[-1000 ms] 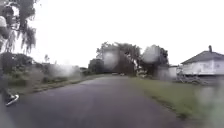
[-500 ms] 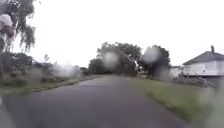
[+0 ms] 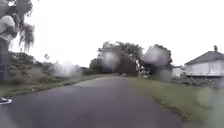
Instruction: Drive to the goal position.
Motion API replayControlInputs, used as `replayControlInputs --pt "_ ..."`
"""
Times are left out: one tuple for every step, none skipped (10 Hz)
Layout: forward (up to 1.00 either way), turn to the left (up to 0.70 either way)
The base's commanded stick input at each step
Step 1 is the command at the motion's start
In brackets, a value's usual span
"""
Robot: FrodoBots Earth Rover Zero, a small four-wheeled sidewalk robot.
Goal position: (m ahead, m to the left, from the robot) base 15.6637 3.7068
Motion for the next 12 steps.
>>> replayControlInputs --pt "0.85 -0.34" --pt "0.85 -0.3" --pt "0.85 -0.09" --pt "0.85 0.0" --pt "0.85 0.0" --pt "0.85 0.0" --pt "0.85 0.0" --pt "0.85 0.0" --pt "0.85 0.0" --pt "0.85 0.0" --pt "0.85 0.0" --pt "0.85 0.0"
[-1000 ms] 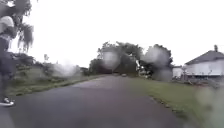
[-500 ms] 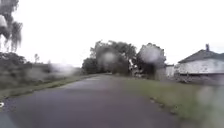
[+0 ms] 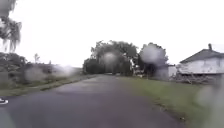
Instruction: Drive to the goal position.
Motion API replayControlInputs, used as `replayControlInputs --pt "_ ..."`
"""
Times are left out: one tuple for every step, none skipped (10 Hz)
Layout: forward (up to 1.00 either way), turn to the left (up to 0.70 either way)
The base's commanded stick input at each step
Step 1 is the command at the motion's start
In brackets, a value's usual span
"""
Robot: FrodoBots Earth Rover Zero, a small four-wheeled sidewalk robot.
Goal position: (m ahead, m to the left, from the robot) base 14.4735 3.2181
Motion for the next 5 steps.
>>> replayControlInputs --pt "0.85 0.0" --pt "0.85 0.0" --pt "0.85 0.0" --pt "0.85 0.0" --pt "0.85 0.0"
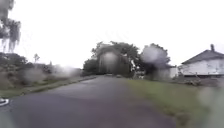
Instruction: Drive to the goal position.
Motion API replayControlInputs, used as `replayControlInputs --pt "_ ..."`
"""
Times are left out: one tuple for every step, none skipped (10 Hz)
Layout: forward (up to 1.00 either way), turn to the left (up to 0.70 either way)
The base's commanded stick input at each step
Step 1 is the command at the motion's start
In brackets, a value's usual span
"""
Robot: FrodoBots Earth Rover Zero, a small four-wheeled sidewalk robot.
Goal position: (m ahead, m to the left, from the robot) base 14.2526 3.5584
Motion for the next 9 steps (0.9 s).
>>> replayControlInputs --pt "0.85 0.0" --pt "0.85 0.0" --pt "0.85 0.0" --pt "0.85 0.0" --pt "0.85 0.0" --pt "0.85 0.0" --pt "0.85 0.0" --pt "0.85 0.0" --pt "0.85 0.0"
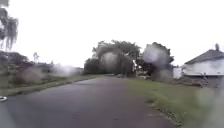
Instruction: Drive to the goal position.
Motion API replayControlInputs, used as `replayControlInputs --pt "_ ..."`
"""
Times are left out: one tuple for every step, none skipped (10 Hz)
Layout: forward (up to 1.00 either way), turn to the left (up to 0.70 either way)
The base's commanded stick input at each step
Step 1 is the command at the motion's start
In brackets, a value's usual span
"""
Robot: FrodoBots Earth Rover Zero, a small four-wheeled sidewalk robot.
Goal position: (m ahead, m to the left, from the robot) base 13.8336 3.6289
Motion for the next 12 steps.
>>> replayControlInputs --pt "0.85 0.0" --pt "0.85 0.0" --pt "0.85 0.0" --pt "0.85 0.0" --pt "0.85 0.0" --pt "0.85 0.0" --pt "0.85 0.0" --pt "0.85 0.0" --pt "0.85 0.0" --pt "0.85 0.0" --pt "0.85 0.0" --pt "0.85 0.0"
